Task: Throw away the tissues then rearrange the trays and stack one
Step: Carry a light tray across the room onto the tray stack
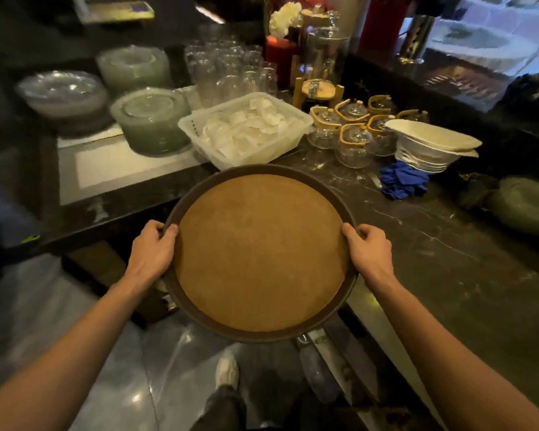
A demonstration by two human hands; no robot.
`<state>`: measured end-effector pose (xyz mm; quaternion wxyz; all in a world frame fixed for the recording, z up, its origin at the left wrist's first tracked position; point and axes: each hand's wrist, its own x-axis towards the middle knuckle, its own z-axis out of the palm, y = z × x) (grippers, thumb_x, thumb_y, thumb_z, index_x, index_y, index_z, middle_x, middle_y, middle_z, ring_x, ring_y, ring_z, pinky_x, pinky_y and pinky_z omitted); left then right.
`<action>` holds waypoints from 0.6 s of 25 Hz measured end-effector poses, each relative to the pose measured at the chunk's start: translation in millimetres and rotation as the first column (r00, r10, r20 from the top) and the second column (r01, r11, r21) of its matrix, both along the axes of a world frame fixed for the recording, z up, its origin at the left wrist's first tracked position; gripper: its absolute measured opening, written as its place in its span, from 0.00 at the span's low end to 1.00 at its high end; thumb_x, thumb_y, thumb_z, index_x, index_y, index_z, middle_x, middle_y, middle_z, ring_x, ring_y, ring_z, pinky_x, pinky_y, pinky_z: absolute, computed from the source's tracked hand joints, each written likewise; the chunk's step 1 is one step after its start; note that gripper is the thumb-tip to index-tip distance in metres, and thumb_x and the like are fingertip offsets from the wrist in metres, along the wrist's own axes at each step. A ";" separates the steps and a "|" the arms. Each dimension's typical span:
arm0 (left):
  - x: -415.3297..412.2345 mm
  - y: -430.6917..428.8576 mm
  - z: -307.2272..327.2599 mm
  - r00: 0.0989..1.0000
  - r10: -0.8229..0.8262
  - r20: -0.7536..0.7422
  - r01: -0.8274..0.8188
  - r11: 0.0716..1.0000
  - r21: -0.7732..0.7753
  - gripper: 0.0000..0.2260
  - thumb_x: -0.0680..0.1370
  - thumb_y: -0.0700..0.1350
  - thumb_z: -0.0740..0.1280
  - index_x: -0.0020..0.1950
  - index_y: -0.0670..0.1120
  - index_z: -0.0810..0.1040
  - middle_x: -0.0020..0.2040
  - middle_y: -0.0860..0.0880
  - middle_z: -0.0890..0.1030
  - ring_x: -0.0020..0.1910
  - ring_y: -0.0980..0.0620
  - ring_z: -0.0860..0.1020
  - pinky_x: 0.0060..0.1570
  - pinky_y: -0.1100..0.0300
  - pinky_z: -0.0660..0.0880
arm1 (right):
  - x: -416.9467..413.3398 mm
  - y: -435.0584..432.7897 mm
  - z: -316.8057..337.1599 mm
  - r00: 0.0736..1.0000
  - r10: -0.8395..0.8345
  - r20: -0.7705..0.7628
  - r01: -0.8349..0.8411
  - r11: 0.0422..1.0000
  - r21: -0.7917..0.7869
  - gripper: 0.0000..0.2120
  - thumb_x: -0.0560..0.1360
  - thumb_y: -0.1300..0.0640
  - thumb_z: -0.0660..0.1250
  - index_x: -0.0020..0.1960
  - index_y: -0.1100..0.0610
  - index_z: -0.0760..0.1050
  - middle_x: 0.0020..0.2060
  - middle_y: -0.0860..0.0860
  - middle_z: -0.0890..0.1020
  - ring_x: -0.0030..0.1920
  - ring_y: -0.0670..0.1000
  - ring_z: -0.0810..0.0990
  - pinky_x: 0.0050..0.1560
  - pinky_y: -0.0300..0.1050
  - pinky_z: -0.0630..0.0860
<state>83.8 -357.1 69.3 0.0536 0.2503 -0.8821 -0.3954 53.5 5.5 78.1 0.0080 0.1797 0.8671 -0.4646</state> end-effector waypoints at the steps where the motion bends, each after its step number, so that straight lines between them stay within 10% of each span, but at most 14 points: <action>1: 18.6 -11.4 2.1 0.998 0.057 0.002 -0.057 0.998 0.007 0.14 0.82 0.54 0.58 0.58 0.44 0.72 0.51 0.46 0.76 0.47 0.47 0.74 0.45 0.51 0.68 | 1.4 -12.0 2.2 0.999 0.046 0.005 -0.046 0.999 0.000 0.20 0.77 0.40 0.63 0.42 0.56 0.79 0.37 0.54 0.82 0.39 0.55 0.80 0.48 0.61 0.79; 15: 341.1 -192.4 39.6 0.626 0.761 -0.170 -0.773 0.635 0.000 0.13 0.79 0.52 0.63 0.48 0.41 0.75 0.42 0.43 0.78 0.44 0.41 0.75 0.42 0.50 0.69 | 82.2 -332.0 39.0 0.679 0.727 -0.102 -0.727 0.685 0.045 0.20 0.78 0.42 0.63 0.41 0.59 0.79 0.37 0.57 0.82 0.39 0.55 0.81 0.44 0.53 0.76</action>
